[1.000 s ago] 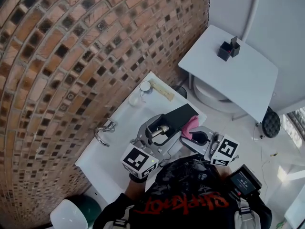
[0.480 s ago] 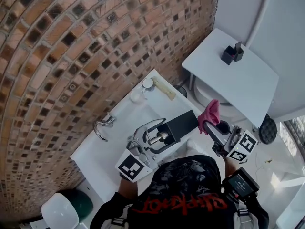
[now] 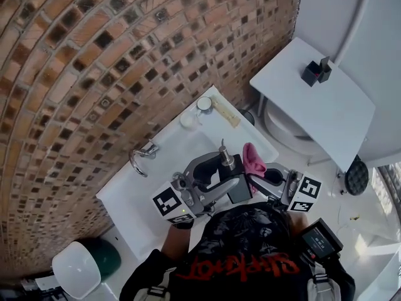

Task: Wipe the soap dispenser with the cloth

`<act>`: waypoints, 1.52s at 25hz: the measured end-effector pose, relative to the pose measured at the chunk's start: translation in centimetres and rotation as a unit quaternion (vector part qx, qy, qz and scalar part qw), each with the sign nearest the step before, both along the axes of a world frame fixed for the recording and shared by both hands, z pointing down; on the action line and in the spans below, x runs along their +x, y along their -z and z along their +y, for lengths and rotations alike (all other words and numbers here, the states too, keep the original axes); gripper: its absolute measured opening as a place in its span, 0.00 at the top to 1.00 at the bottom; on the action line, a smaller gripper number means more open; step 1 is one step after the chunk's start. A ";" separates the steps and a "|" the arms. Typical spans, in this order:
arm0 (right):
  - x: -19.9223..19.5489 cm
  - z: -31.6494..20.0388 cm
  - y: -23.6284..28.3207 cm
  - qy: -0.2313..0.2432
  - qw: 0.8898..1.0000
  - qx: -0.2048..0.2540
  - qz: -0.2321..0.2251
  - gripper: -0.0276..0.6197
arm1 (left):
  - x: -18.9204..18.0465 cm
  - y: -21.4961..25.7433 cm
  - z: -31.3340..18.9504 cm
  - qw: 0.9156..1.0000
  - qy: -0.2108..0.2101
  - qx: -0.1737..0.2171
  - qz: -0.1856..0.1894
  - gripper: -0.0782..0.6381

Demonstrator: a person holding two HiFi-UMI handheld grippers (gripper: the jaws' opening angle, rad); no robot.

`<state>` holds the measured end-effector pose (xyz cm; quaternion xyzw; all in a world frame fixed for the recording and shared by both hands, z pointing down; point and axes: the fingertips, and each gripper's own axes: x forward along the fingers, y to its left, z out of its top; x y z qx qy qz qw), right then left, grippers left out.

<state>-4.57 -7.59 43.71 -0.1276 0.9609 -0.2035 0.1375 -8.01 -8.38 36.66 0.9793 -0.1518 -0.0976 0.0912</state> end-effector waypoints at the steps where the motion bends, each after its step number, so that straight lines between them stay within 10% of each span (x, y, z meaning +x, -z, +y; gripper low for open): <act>1: -0.1 0.1 0.3 0.005 1.000 0.005 -0.001 0.90 | -0.2 0.1 -0.2 1.000 0.003 -0.007 0.019 0.54; 7: -1.6 1.2 2.3 0.036 0.999 0.039 -0.012 0.90 | -1.4 1.4 -0.7 0.996 0.007 -0.036 0.085 0.54; 13: -1.1 1.0 4.0 0.045 0.996 0.062 -0.039 0.90 | -0.3 1.1 -0.5 0.997 -0.006 -0.051 0.063 0.52; 25: -0.8 -0.8 3.0 0.047 0.996 0.024 -0.067 0.90 | -0.3 2.2 -0.7 0.995 0.080 0.053 0.013 0.48; 38: -1.5 -2.4 1.9 0.064 0.996 -0.004 -0.058 0.90 | -0.6 -0.9 -1.7 0.996 0.084 0.035 -0.024 0.44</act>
